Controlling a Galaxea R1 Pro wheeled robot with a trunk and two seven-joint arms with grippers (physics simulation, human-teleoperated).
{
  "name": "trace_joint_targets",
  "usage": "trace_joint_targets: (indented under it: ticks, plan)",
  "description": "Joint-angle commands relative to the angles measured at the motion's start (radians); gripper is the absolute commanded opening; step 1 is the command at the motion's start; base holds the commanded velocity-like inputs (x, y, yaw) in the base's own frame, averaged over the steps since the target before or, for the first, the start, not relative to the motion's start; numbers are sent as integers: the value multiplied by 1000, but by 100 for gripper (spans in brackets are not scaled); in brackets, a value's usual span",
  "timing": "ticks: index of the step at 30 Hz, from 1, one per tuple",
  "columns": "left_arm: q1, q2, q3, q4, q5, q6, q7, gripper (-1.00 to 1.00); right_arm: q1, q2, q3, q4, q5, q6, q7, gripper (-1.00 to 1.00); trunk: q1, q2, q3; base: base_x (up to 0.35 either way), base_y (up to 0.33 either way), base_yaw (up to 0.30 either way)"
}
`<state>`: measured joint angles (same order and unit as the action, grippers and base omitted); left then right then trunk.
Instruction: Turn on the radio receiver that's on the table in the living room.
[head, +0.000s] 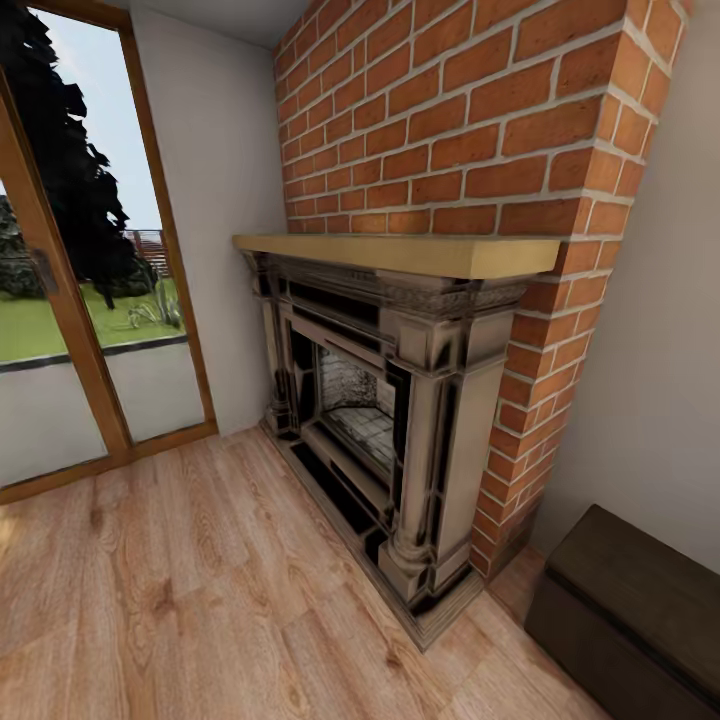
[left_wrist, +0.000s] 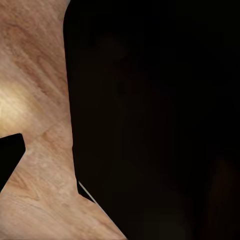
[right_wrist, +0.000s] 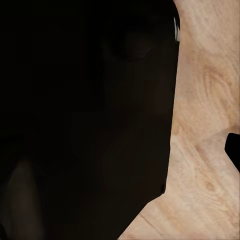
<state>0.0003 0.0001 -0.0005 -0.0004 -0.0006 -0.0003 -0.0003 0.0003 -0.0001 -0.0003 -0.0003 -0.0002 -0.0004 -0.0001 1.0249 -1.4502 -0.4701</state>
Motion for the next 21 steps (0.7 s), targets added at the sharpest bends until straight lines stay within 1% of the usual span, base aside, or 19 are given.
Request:
trace_joint_targets:
  ticks: [1,8,13,21]
  plan:
    - [1,6,-5,-5,-5,-3,-3,100,1,-2,-3,-5,-1,-4,-1,100,0,0,0,0,0,0]
    - [1,11,-6,-23,-1,-4,-3,100,1,-1,-3,-9,-1,-14,-1,100,0,0,0,0,0,0]
    - [1,12,-6,-36,0,-4,-3,100,1,4,-3,-10,-2,-25,-8,100,0,0,0,0,0,29]
    - [1,12,-6,-38,1,-4,-3,100,1,0,-3,-10,-2,-27,-9,100,0,0,0,0,0,227]
